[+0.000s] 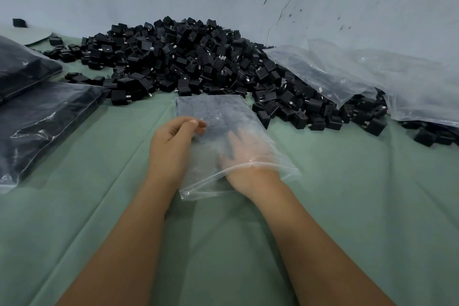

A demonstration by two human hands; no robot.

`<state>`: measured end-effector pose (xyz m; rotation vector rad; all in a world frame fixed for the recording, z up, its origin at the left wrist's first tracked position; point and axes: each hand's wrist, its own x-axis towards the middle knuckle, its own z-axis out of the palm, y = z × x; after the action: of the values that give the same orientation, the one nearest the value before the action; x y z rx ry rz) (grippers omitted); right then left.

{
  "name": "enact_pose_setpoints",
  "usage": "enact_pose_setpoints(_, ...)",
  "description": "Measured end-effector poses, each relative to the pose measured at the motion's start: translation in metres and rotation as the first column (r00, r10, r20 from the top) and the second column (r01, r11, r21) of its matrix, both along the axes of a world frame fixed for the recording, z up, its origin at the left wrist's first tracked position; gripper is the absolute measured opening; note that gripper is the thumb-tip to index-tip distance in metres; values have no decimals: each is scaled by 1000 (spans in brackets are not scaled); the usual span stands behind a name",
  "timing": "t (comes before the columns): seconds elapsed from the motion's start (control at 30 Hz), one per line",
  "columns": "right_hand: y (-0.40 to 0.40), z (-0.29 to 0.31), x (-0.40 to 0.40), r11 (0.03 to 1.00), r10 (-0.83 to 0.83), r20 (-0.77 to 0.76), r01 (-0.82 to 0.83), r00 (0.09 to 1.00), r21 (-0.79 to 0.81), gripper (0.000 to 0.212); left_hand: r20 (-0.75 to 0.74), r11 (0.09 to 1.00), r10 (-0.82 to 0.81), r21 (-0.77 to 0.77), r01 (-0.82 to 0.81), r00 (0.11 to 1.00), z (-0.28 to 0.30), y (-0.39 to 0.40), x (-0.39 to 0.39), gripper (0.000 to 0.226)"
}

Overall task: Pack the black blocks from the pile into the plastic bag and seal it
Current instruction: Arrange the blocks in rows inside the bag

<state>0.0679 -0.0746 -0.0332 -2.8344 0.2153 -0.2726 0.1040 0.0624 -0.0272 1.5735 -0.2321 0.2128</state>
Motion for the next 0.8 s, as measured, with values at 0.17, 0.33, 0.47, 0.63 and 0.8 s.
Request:
enact_pose_setpoints(0.17, 10, 11, -16, 990, 65, -84, -75, 994, -117, 26, 16, 957, -251, 155, 245, 968, 1, -5, -7, 27)
enact_pose_setpoints(0.33, 11, 35, -50, 961, 237, -37, -240, 971, -140, 18, -60, 857, -255, 447, 254, 965, -3, -5, -6, 17)
enact_pose_setpoints(0.47, 7, 52, -60, 986, 73, 544, 22, 836, -166, 21, -64, 777, -279, 572, 265, 958, -3, -4, -6, 19)
enact_pose_setpoints(0.63, -45, 43, -17, 919, -261, 439, 82, 860, 386, 20, -48, 756, -242, 616, 220, 969, -3, -3, -6, 21)
enact_pose_setpoints(0.8, -74, 16, 15, 822, -142, 75, 75, 987, 565, 46, -17, 740, -248, 641, 201, 969, -4, -4, -4, 25)
